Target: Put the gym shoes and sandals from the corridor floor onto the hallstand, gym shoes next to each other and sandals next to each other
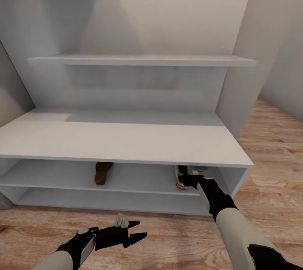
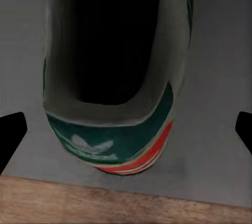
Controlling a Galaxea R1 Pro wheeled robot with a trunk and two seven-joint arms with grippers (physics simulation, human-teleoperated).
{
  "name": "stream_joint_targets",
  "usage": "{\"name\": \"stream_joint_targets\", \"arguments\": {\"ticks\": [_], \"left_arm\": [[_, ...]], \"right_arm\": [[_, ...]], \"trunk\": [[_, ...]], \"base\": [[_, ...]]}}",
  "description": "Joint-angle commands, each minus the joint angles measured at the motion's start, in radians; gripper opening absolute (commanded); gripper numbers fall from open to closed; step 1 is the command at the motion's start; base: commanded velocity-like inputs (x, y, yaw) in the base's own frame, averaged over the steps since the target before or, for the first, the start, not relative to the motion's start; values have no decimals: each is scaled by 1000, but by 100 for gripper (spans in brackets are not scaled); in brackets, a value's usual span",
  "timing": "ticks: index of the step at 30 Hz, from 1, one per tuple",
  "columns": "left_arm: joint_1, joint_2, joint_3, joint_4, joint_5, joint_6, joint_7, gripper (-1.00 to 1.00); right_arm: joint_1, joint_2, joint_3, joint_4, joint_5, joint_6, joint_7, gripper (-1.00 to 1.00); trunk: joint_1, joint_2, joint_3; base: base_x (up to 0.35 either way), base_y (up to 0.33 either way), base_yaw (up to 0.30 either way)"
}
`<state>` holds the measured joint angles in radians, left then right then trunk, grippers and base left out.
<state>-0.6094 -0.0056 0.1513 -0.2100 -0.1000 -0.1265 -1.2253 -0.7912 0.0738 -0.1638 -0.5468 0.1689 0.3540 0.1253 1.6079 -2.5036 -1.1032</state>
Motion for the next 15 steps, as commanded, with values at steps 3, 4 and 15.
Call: {"name": "stream_joint_targets", "arguments": {"ticks": [3,4,15], "left_arm": [[0,-1,8,0,-10,-10,-2,100],[0,-1,8,0,-10,-10,-2,100],[-1,-1,8,0,-10,-10,-2,100]], "right_arm": [[0,1,-8,-2,11,5,8,100],[0,1,-8,-2,11,5,8,100],[0,1,-9,-4,6,5,10,100]], "trunk": [[0,0,-1],[0,0,-1],[0,0,-1]], "base": [[0,0,0],[0,0,0],[-264,0,0]]}}
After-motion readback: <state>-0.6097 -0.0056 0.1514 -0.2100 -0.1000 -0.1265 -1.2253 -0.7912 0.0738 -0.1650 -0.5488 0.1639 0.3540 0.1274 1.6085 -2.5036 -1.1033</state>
